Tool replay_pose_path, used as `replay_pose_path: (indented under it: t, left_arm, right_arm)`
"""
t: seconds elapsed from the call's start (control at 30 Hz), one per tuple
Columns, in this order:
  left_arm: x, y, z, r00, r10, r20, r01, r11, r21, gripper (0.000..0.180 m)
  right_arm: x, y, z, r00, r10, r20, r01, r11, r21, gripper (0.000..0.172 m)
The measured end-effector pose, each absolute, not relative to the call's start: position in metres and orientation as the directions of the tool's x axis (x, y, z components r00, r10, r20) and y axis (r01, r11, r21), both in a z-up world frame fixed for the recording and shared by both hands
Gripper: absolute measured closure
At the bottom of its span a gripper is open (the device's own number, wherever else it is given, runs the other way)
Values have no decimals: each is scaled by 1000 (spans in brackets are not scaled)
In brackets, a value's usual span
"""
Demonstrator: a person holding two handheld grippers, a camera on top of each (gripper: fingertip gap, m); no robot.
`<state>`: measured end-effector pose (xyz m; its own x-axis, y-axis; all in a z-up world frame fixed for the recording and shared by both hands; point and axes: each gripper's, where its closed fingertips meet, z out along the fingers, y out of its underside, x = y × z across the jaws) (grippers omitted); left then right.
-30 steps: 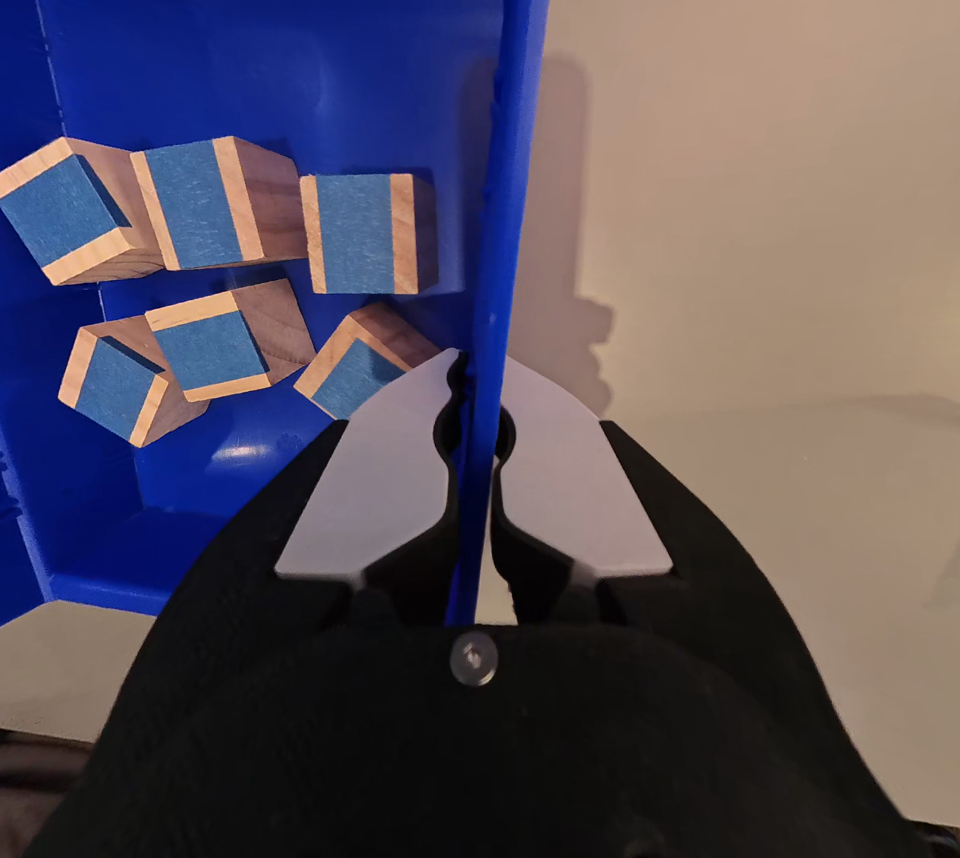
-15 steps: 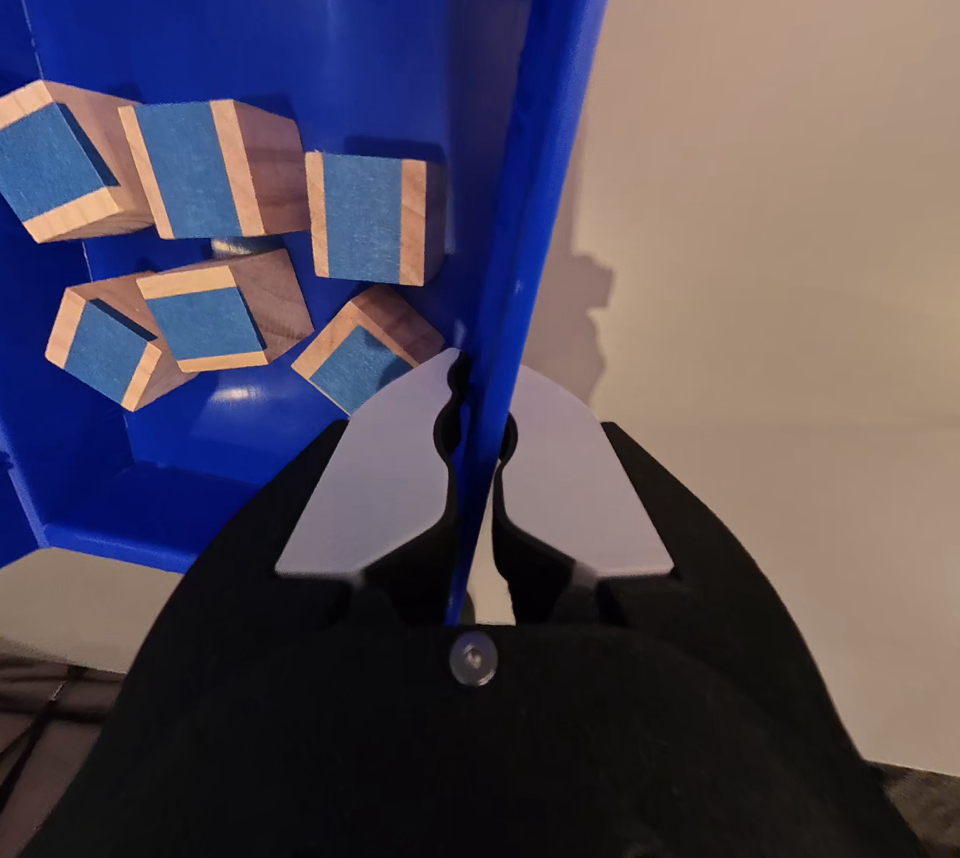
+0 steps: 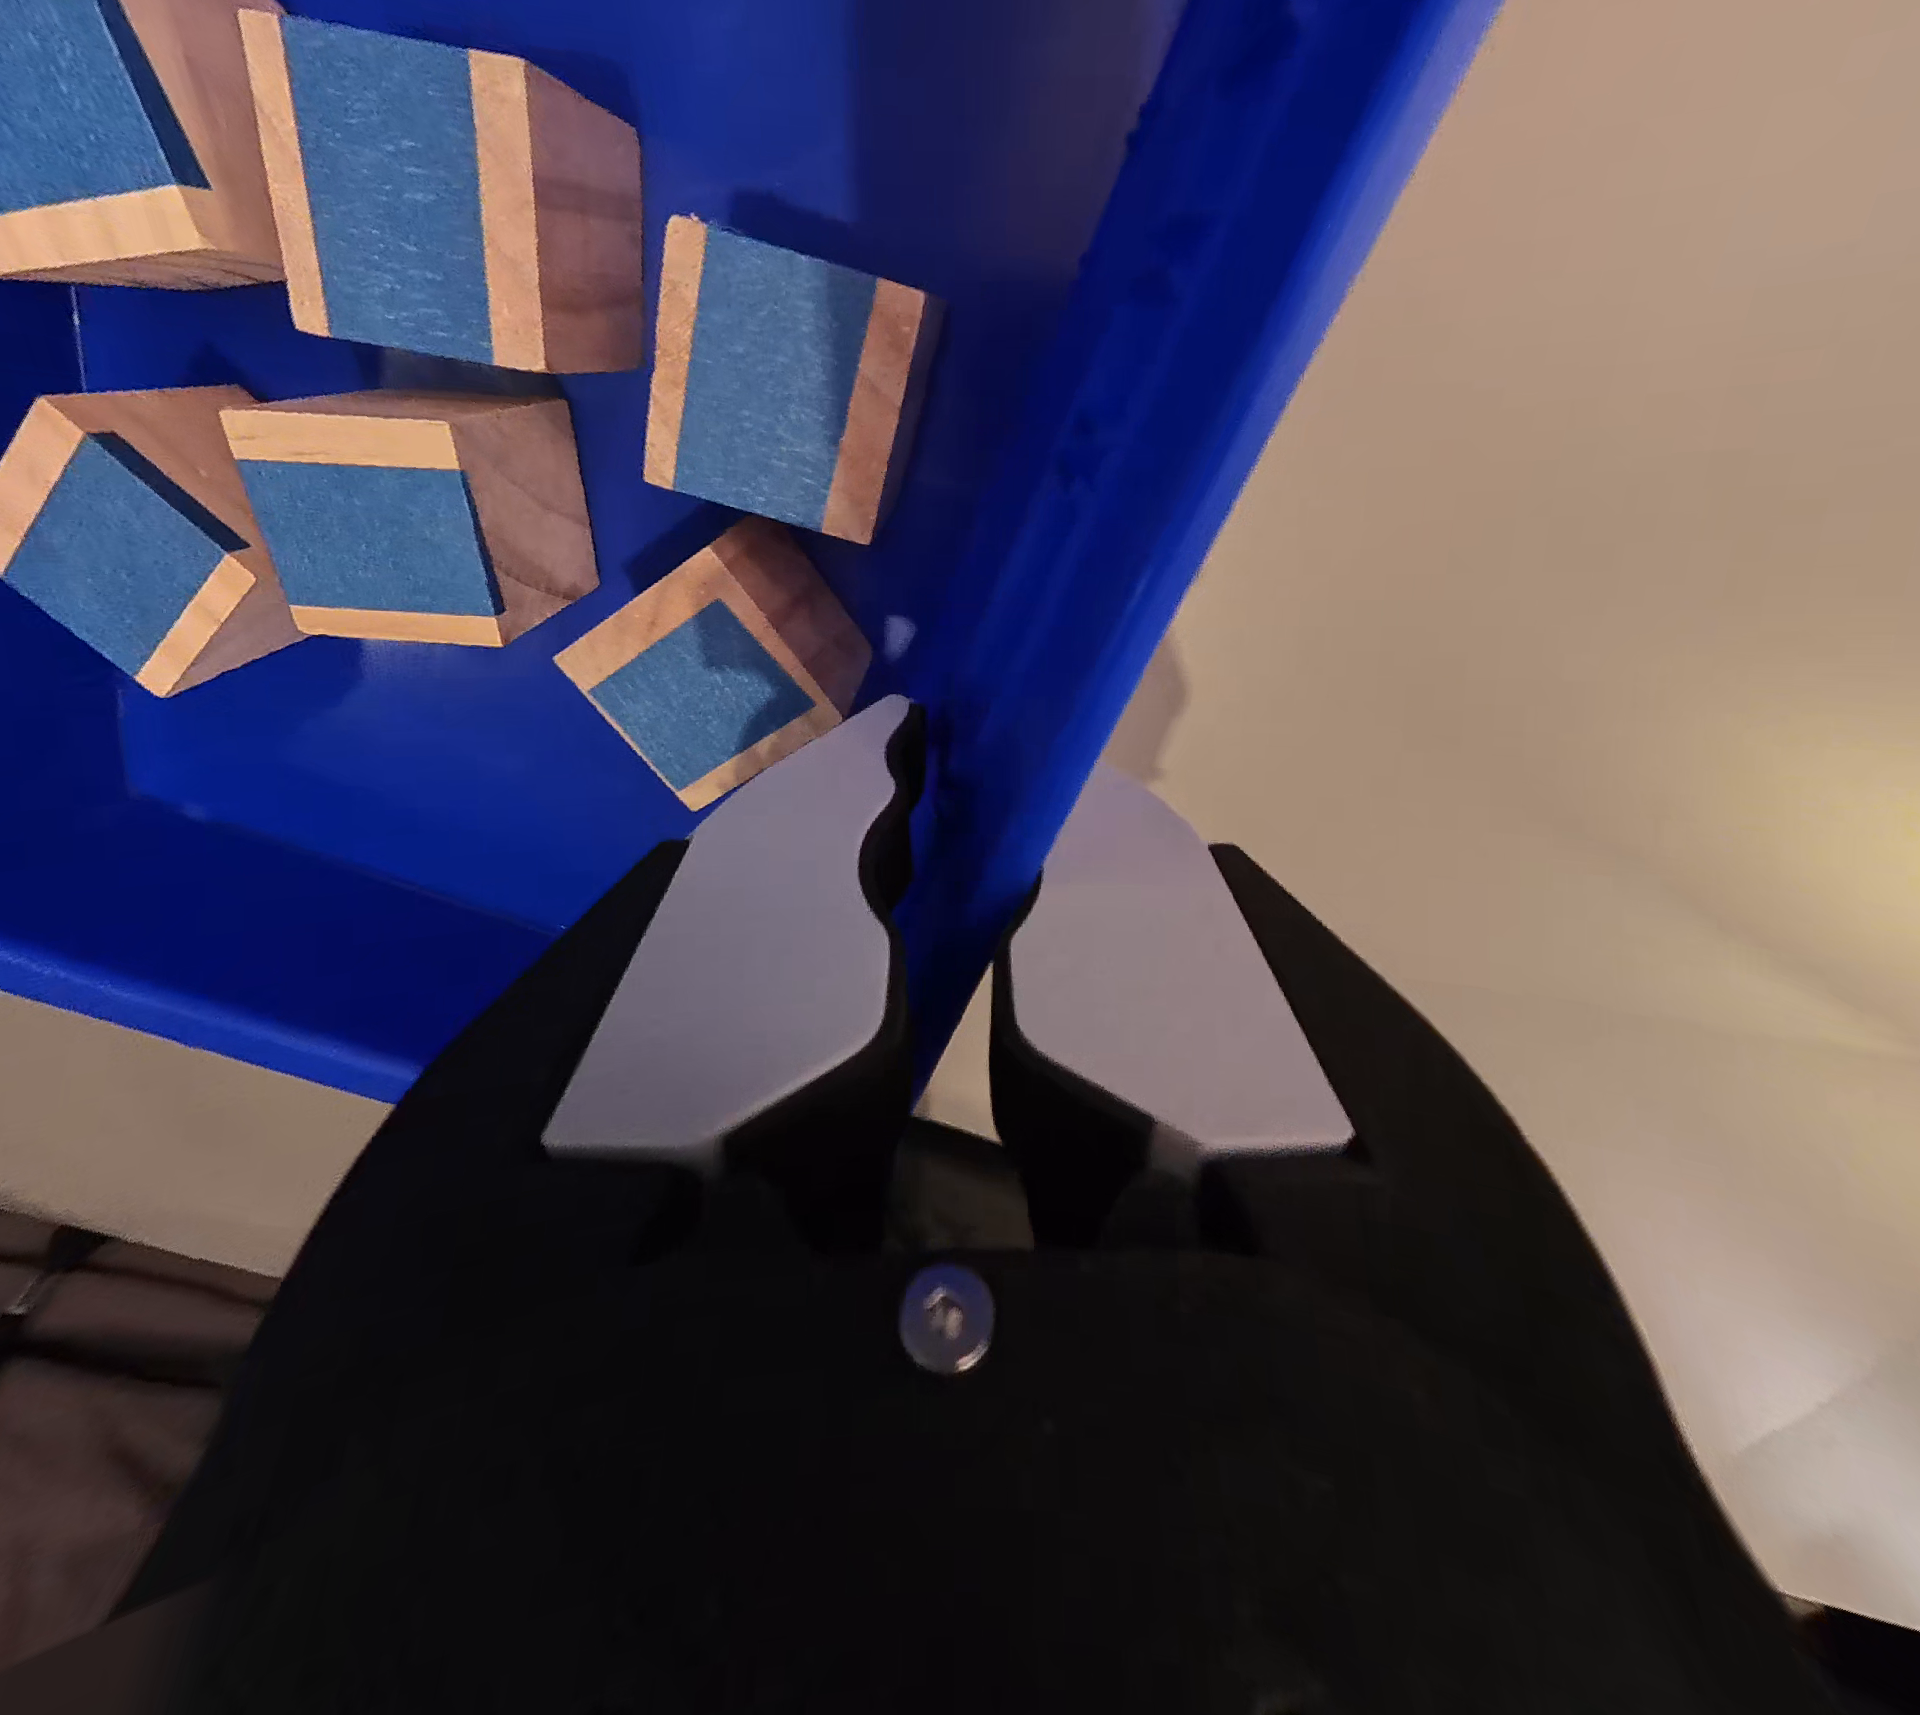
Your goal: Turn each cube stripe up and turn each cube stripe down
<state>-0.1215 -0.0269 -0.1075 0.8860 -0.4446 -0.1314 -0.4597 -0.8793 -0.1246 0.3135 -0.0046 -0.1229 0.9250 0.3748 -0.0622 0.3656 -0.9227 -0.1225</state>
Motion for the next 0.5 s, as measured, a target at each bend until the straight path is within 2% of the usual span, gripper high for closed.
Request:
replay_pose_path:
  t: [0.27,0.5]
  left_arm:
    - [-104,-42,-108,858,-497,-127,-509,-857,-86,151]
    - [-96,-46,-107,847,-525,-85,-531,-843,-87,144]
  right_arm:
    - [309,-10,-124,920,392,0,390,-915,-98,155]
    - [317,-4,-125,930,368,7,366,-921,-133,153]
